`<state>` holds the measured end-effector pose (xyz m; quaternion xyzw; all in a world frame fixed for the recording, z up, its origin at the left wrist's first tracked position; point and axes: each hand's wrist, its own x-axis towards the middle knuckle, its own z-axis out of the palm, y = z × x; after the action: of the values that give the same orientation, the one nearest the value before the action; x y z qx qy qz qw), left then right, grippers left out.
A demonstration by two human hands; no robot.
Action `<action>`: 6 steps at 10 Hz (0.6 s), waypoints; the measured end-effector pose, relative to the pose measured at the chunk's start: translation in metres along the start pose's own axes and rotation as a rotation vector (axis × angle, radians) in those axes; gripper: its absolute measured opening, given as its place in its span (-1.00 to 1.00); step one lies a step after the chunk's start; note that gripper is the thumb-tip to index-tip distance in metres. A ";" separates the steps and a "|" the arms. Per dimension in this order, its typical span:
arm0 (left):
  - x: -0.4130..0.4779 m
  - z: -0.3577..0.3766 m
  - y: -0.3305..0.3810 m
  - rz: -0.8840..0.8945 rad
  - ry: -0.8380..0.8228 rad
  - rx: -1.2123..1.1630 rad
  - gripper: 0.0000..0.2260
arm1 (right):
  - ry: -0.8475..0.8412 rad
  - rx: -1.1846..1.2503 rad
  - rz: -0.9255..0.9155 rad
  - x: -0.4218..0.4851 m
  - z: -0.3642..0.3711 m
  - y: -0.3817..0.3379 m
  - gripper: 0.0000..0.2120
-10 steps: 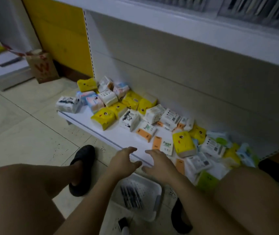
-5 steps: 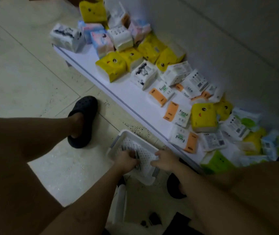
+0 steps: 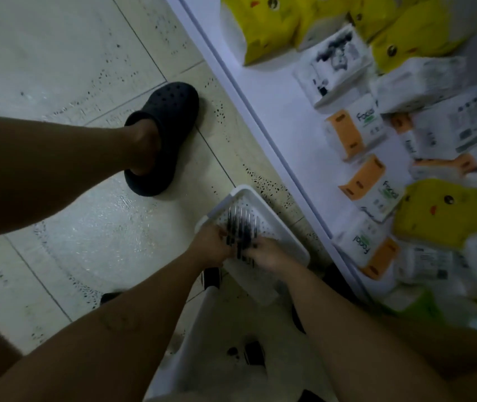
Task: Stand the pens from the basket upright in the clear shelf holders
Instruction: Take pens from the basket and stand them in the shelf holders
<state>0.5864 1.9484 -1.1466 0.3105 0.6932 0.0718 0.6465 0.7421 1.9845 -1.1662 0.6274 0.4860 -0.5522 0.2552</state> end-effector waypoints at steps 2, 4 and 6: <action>0.036 0.026 0.010 0.047 -0.054 0.084 -0.88 | -0.022 -0.195 0.032 0.027 0.014 0.006 -0.58; 0.058 0.036 0.002 0.049 -0.036 0.226 -0.68 | 0.049 -0.178 0.061 0.044 0.024 0.016 -0.41; 0.063 0.043 0.005 0.005 -0.067 0.241 -0.84 | -0.015 -0.216 0.059 0.060 0.036 0.023 -0.28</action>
<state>0.6305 1.9723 -1.2040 0.3898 0.6739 -0.0207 0.6273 0.7415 1.9645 -1.2368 0.6062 0.5223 -0.4934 0.3411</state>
